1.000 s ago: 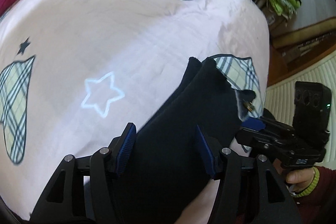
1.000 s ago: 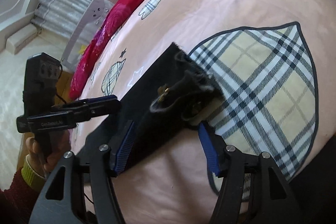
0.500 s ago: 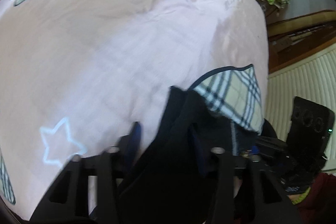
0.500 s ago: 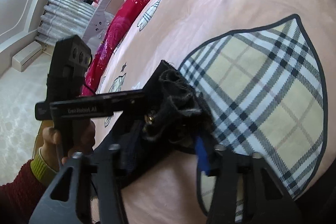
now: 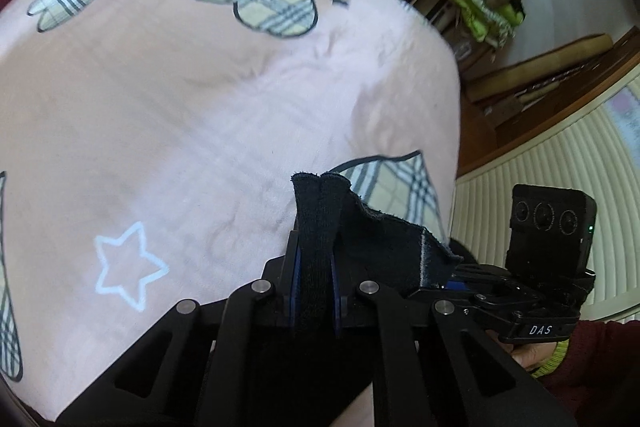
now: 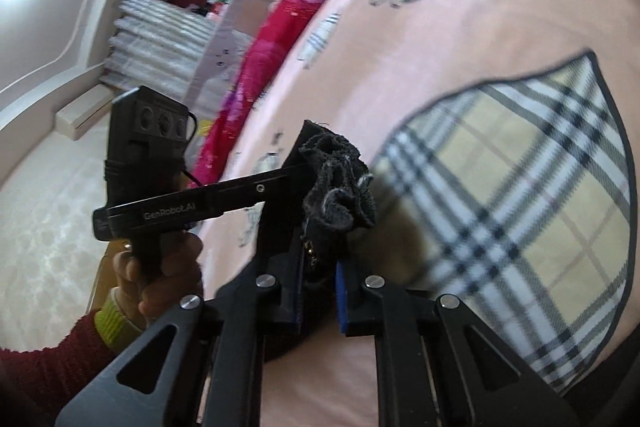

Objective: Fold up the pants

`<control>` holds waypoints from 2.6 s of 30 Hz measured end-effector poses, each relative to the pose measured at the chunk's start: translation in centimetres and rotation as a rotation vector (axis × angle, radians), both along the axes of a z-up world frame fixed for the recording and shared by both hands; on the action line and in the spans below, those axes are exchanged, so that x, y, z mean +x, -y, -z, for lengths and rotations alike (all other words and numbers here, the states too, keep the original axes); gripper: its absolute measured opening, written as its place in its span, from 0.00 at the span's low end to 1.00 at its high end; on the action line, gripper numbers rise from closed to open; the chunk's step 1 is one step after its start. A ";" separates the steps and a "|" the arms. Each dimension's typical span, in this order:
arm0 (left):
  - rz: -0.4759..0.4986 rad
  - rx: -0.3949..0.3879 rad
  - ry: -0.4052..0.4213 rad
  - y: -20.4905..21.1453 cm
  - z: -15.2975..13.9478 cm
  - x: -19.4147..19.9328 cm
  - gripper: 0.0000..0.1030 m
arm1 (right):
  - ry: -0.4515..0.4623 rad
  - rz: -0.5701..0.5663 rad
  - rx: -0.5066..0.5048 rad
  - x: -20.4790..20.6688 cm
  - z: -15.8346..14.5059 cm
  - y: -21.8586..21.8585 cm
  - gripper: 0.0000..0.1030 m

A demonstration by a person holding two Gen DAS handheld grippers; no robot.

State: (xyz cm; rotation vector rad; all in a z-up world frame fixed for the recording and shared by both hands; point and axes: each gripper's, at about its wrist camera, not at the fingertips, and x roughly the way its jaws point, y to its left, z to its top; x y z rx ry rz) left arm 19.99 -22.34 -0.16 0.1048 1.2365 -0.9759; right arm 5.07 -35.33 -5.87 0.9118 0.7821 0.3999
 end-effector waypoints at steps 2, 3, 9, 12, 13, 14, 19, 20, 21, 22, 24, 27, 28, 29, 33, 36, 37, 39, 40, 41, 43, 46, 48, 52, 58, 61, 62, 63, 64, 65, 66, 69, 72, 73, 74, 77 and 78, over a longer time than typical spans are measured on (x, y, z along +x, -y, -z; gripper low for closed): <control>-0.010 -0.024 0.014 -1.3 -1.3 -0.4 0.10 | 0.034 -0.025 0.007 -0.1 -1.2 -0.6 0.13; -0.019 -0.035 0.025 -2.2 -2.1 -0.6 0.10 | 0.050 -0.039 0.016 -0.2 -1.8 -1.0 0.13; -0.083 -0.090 0.060 -6.2 -5.0 -2.9 0.10 | 0.123 -0.150 0.041 0.1 -4.3 -4.3 0.13; -0.110 -0.115 0.073 -8.5 -6.0 -4.2 0.10 | 0.140 -0.222 0.041 0.2 -5.2 -6.6 0.13; -0.125 -0.126 0.078 -9.6 -6.5 -4.7 0.10 | 0.145 -0.241 0.038 0.2 -5.5 -7.3 0.13; -0.140 -0.135 0.083 -10.5 -6.8 -5.1 0.10 | 0.154 -0.265 0.035 0.4 -5.7 -8.1 0.13; -0.227 -0.175 0.094 -15.0 -7.5 -6.8 0.10 | 0.166 -0.353 0.023 0.9 -6.5 -11.4 0.13; -0.244 -0.181 0.091 -16.0 -7.4 -7.1 0.10 | 0.167 -0.372 0.016 1.1 -6.6 -12.2 0.13; -0.270 -0.189 0.088 -17.2 -7.3 -7.5 0.10 | 0.167 -0.389 0.012 1.3 -6.6 -12.8 0.13; -0.287 -0.194 0.085 -18.1 -7.1 -7.7 0.10 | 0.166 -0.407 0.009 1.3 -6.6 -13.5 0.13; -0.328 -0.206 0.075 -20.1 -6.7 -8.2 0.10 | 0.161 -0.438 -0.002 1.5 -6.4 -14.7 0.13; -0.371 -0.214 0.067 -21.9 -5.8 -8.6 0.10 | 0.144 -0.479 -0.011 1.9 -6.1 -16.7 0.13; -0.388 -0.213 0.065 -22.7 -5.5 -8.8 0.10 | 0.139 -0.493 -0.017 2.1 -6.0 -17.3 0.13; -0.405 -0.216 0.058 -23.4 -5.0 -8.9 0.10 | 0.135 -0.508 -0.028 2.1 -5.8 -18.0 0.13; -0.470 -0.223 0.029 -25.7 -3.1 -9.4 0.10 | 0.113 -0.552 -0.054 2.7 -4.9 -20.1 0.13; -0.502 -0.224 0.009 -26.6 -1.7 -9.5 0.10 | 0.092 -0.579 -0.079 3.2 -4.0 -21.4 0.13; -0.515 -0.223 0.002 -27.0 -1.2 -9.6 0.10 | 0.083 -0.587 -0.085 3.4 -3.7 -21.8 0.13; -0.536 -0.224 -0.010 -27.6 -0.5 -9.8 0.10 | 0.068 -0.601 -0.097 3.4 -3.1 -22.2 0.13; -0.547 -0.224 -0.016 -28.0 0.0 -10.0 0.10 | 0.060 -0.606 -0.105 3.6 -3.0 -22.7 0.13; -0.556 -0.224 -0.022 -28.4 0.4 -10.1 0.10 | 0.053 -0.614 -0.113 3.7 -2.8 -23.1 0.13; -0.572 -0.218 -0.031 -29.0 1.1 -10.3 0.10 | 0.040 -0.630 -0.133 3.9 -2.3 -23.5 0.13; -0.595 -0.209 -0.037 -29.6 1.9 -10.6 0.11 | 0.023 -0.645 -0.153 3.8 -1.7 -24.1 0.15; -0.611 -0.198 -0.038 -30.0 2.2 -10.7 0.11 | 0.019 -0.650 -0.177 3.7 -1.4 -24.6 0.15; -0.648 -0.175 -0.040 -30.7 2.8 -11.1 0.08 | 0.016 -0.661 -0.215 3.6 -1.2 -25.3 0.16; -0.697 -0.180 -0.061 -32.2 3.8 -12.0 0.08 | 0.007 -0.678 -0.227 3.4 -1.0 -26.0 0.22; -0.730 -0.181 -0.066 -33.0 3.9 -12.5 0.08 | 0.012 -0.691 -0.242 3.2 -1.0 -26.5 0.28; -0.743 -0.185 -0.068 -33.3 4.0 -12.7 0.08 | 0.014 -0.695 -0.247 3.1 -1.0 -26.6 0.30; -0.759 -0.191 -0.071 -33.6 3.9 -12.9 0.08 | 0.018 -0.700 -0.248 3.0 -1.1 -26.8 0.34; -0.777 -0.196 -0.071 -34.0 3.9 -13.2 0.08 | 0.022 -0.704 -0.249 2.9 -1.2 -26.9 0.38; -0.795 -0.196 -0.069 -34.4 3.8 -13.5 0.09 | 0.025 -0.709 -0.252 2.8 -1.3 -27.1 0.40; -0.812 -0.191 -0.065 -34.7 3.8 -13.8 0.10 | 0.028 -0.716 -0.254 2.7 -1.4 -27.3 0.44; -0.861 -0.171 -0.031 -35.7 3.2 -15.0 0.13 | 0.030 -0.741 -0.251 2.4 -1.6 -27.9 0.45; -0.910 -0.175 -0.022 -36.9 2.9 -16.1 0.15 | 0.027 -0.778 -0.229 2.2 -1.8 -28.8 0.45; -0.925 -0.180 -0.022 -37.5 2.9 -16.5 0.16 | 0.031 -0.790 -0.228 2.1 -2.0 -29.1 0.45; -0.947 -0.186 -0.023 -38.0 2.8 -17.0 0.16 | 0.036 -0.802 -0.229 2.0 -2.2 -29.5 0.45; -0.995 -0.200 -0.025 -39.1 2.8 -18.3 0.17 | 0.058 -0.822 -0.225 1.8 -3.0 -30.1 0.45; -1.010 -0.202 -0.023 -39.4 2.7 -18.8 0.18 | 0.066 -0.826 -0.222 1.8 -3.4 -30.3 0.45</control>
